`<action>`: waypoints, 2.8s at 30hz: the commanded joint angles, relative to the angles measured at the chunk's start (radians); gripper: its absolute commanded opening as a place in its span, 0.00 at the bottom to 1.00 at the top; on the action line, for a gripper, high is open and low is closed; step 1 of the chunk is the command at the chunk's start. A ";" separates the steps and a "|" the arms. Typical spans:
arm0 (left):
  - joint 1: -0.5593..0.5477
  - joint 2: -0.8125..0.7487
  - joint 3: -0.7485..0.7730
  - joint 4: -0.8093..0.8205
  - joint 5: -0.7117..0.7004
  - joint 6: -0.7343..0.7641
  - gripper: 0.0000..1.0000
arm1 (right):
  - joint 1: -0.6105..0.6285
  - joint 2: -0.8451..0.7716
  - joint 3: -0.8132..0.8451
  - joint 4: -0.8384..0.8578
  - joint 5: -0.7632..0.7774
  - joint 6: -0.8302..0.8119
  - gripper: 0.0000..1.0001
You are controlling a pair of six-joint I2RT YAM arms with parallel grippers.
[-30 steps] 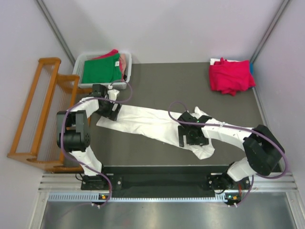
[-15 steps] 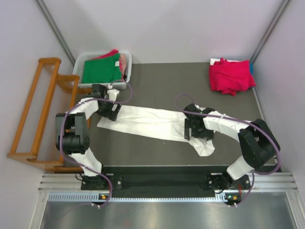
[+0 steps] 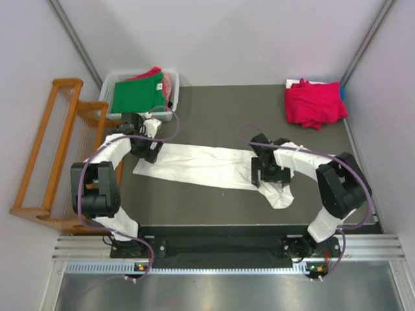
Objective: Fold and stack the t-shirts
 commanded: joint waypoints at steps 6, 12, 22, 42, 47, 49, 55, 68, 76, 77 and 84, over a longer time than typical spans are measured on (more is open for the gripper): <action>0.005 0.121 0.073 0.059 0.041 -0.051 0.98 | -0.027 -0.053 -0.072 0.102 0.096 0.016 1.00; -0.007 0.207 0.080 0.104 0.027 -0.041 0.98 | -0.027 -0.081 -0.087 0.103 0.091 0.027 1.00; -0.027 0.100 -0.072 0.067 -0.034 0.064 0.98 | -0.067 0.014 0.007 0.108 0.163 -0.018 1.00; -0.023 -0.184 -0.009 -0.275 0.047 0.133 0.98 | -0.133 0.366 0.390 0.166 0.137 -0.163 1.00; -0.020 -0.177 -0.037 -0.205 0.018 0.112 0.98 | -0.130 0.244 0.262 0.186 0.154 -0.102 1.00; -0.020 -0.131 -0.034 -0.151 0.020 0.101 0.98 | -0.125 0.168 0.165 0.191 0.194 -0.076 1.00; -0.018 0.101 0.098 -0.085 0.027 0.068 0.98 | -0.086 -0.099 0.112 0.094 0.281 -0.061 1.00; -0.018 0.319 0.267 -0.048 0.015 0.078 0.98 | -0.061 -0.203 0.142 0.029 0.180 -0.021 1.00; -0.020 0.245 0.218 -0.077 0.034 0.104 0.98 | -0.015 -0.040 0.077 0.135 0.134 0.068 1.00; -0.021 0.225 0.207 -0.085 0.032 0.115 0.98 | -0.013 -0.026 0.065 0.151 0.132 0.070 0.99; -0.021 0.135 0.158 -0.132 0.029 0.150 0.98 | -0.029 0.088 0.105 0.183 0.161 0.053 1.00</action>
